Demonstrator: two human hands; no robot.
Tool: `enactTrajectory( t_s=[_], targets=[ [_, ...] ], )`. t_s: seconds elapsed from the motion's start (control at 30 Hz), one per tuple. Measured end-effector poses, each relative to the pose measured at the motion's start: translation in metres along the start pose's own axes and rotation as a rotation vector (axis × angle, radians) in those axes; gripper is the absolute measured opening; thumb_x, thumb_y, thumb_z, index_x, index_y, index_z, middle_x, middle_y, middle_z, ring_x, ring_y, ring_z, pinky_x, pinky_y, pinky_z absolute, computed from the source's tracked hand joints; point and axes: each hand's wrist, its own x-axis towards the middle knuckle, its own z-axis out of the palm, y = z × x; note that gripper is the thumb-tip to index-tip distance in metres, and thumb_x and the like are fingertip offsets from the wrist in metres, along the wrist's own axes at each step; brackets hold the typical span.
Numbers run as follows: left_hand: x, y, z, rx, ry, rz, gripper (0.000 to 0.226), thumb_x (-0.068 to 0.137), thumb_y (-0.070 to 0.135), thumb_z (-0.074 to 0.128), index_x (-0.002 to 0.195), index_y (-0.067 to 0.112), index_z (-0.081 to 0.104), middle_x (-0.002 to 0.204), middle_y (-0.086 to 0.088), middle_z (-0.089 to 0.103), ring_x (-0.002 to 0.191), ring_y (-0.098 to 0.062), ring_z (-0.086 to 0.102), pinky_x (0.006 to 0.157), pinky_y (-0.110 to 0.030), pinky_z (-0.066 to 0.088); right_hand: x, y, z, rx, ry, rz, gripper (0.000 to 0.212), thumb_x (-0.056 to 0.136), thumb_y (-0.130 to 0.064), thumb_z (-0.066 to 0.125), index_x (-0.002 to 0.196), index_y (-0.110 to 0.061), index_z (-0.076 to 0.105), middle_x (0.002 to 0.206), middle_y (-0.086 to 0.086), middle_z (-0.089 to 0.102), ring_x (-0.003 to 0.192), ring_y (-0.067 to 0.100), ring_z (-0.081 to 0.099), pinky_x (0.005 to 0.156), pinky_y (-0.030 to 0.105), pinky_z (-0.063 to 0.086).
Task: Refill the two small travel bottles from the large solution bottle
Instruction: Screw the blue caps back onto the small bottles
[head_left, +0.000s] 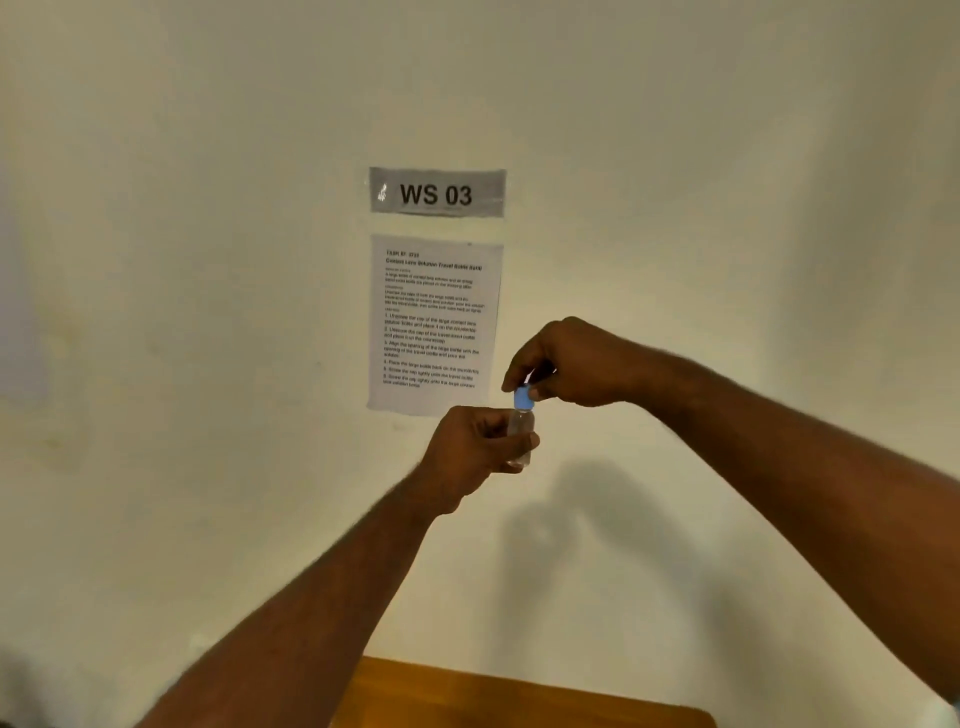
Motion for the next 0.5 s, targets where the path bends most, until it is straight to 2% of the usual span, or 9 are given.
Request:
enactTrajectory(
  t_s=[0.07,0.13,0.2,0.27,0.33,0.37,0.4,0.43,0.5],
  targets=[
    [0.003,0.009,-0.001,0.015,-0.018,0.015,0.020,0.088,0.009,0.074,0.104,-0.003,0.074,0.081,-0.006,0.072,0.070,-0.012,0.069,0.071,-0.031,0.058,0.001,-0.006,-0.010,-0.028,0.006,0.031,0.022,0.087,-0.015,0.076,0.108,-0.021,0.076,0.097,-0.013,0.072,0.084,0.006,0.068,0.082,0.022,0.051],
    [0.004,0.016,-0.002,0.040,-0.036,0.031,0.017,0.087,0.010,0.075,0.099,-0.002,0.075,0.081,-0.009,0.071,0.071,-0.014,0.068,0.071,-0.031,0.059,0.003,-0.011,-0.016,-0.049,0.012,0.089,0.016,0.086,-0.031,0.077,0.097,-0.019,0.077,0.081,-0.014,0.071,0.071,0.006,0.070,0.072,0.023,0.052],
    [0.006,0.021,-0.004,0.054,-0.038,0.043,0.014,0.087,0.011,0.076,0.095,-0.001,0.075,0.080,-0.010,0.071,0.073,-0.016,0.068,0.070,-0.031,0.059,0.007,-0.014,-0.019,-0.097,0.033,0.185,0.031,0.082,-0.048,0.075,0.083,-0.017,0.074,0.067,-0.010,0.070,0.059,0.008,0.070,0.060,0.019,0.050],
    [0.007,0.025,-0.008,0.042,-0.044,0.053,0.011,0.087,0.010,0.076,0.094,0.003,0.076,0.081,-0.010,0.071,0.073,-0.018,0.068,0.070,-0.032,0.060,0.011,-0.016,-0.026,-0.098,0.071,0.241,0.038,0.083,-0.056,0.071,0.077,-0.018,0.072,0.064,-0.007,0.070,0.052,0.006,0.068,0.056,0.018,0.048],
    [0.009,0.029,-0.013,0.038,-0.043,0.057,0.012,0.088,0.009,0.074,0.099,0.004,0.076,0.086,-0.011,0.073,0.077,-0.018,0.070,0.070,-0.031,0.060,0.012,-0.015,-0.037,0.030,0.108,0.214,0.027,0.088,-0.047,0.070,0.088,-0.020,0.075,0.079,-0.006,0.075,0.060,0.006,0.071,0.064,0.021,0.055],
    [0.010,0.031,-0.014,0.041,-0.039,0.058,0.015,0.088,0.009,0.074,0.101,0.003,0.076,0.089,-0.011,0.074,0.079,-0.016,0.072,0.069,-0.030,0.060,0.011,-0.015,-0.043,0.092,0.099,0.174,0.017,0.090,-0.036,0.071,0.097,-0.021,0.076,0.089,-0.008,0.076,0.067,0.005,0.073,0.070,0.022,0.058],
    [0.011,0.033,-0.016,0.044,-0.036,0.060,0.017,0.088,0.008,0.073,0.104,0.002,0.076,0.091,-0.010,0.075,0.080,-0.015,0.073,0.068,-0.029,0.060,0.009,-0.017,-0.048,0.124,0.079,0.135,0.015,0.090,-0.024,0.073,0.105,-0.023,0.076,0.095,-0.012,0.074,0.074,0.001,0.072,0.075,0.019,0.057],
    [0.012,0.035,-0.017,0.043,-0.037,0.062,0.017,0.089,0.008,0.073,0.104,0.002,0.075,0.090,-0.009,0.075,0.081,-0.013,0.074,0.067,-0.028,0.060,0.009,-0.018,-0.051,0.107,0.052,0.106,0.023,0.088,-0.015,0.074,0.109,-0.025,0.076,0.097,-0.017,0.072,0.078,-0.003,0.069,0.075,0.013,0.053],
    [0.014,0.039,-0.019,0.040,-0.042,0.063,0.016,0.089,0.010,0.074,0.103,0.002,0.076,0.086,-0.005,0.076,0.080,-0.013,0.074,0.067,-0.028,0.060,0.009,-0.021,-0.049,0.054,0.038,0.090,0.030,0.085,-0.008,0.076,0.109,-0.026,0.076,0.095,-0.021,0.070,0.082,-0.004,0.066,0.072,0.009,0.047]
  ],
)
